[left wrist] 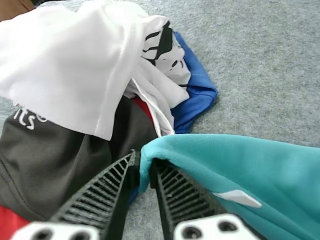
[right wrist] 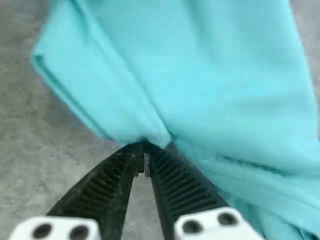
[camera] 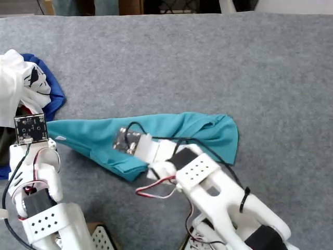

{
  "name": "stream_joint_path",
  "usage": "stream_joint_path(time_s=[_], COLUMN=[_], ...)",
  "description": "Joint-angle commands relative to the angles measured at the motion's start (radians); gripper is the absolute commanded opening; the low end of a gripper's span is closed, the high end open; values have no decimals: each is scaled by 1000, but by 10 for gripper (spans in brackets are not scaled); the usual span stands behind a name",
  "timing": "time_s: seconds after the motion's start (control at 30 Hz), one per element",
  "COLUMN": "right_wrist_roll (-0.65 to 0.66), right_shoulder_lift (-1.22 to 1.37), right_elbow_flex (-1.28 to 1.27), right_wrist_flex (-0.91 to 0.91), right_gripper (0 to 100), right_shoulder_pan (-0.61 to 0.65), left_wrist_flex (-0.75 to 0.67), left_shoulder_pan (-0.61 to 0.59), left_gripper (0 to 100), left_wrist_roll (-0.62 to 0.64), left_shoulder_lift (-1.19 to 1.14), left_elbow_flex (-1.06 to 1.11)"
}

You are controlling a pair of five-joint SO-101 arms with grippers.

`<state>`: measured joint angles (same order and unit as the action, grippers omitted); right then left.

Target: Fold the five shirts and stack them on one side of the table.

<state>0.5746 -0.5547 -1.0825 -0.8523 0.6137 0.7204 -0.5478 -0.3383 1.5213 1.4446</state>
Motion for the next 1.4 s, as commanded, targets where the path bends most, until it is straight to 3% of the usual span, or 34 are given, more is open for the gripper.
stream_joint_path(time_s=[0.0, 0.27, 0.43, 0.63, 0.97, 1.37], right_wrist_roll=[-5, 2, 34, -64, -218, -310], right_shoulder_lift=[-30, -124, -193, -257, -254, 35], right_elbow_flex=[82, 197, 93, -47, -96, 21], right_wrist_flex=[-81, -273, -328, -238, -160, -78], right_gripper=[14, 14, 39, 139, 192, 198], right_shoulder_pan=[-71, -69, -28, 35, 71, 72], left_wrist_flex=[2, 2, 2, 2, 3, 2], left_shoulder_pan=[13, 10, 12, 8, 12, 13], left_gripper=[29, 29, 29, 29, 29, 29], left_wrist_roll=[-5, -5, -5, -6, -6, -6], left_shoulder_lift=[5, 5, 6, 9, 11, 11], left_elbow_flex=[-18, -18, -18, -18, -18, -18])
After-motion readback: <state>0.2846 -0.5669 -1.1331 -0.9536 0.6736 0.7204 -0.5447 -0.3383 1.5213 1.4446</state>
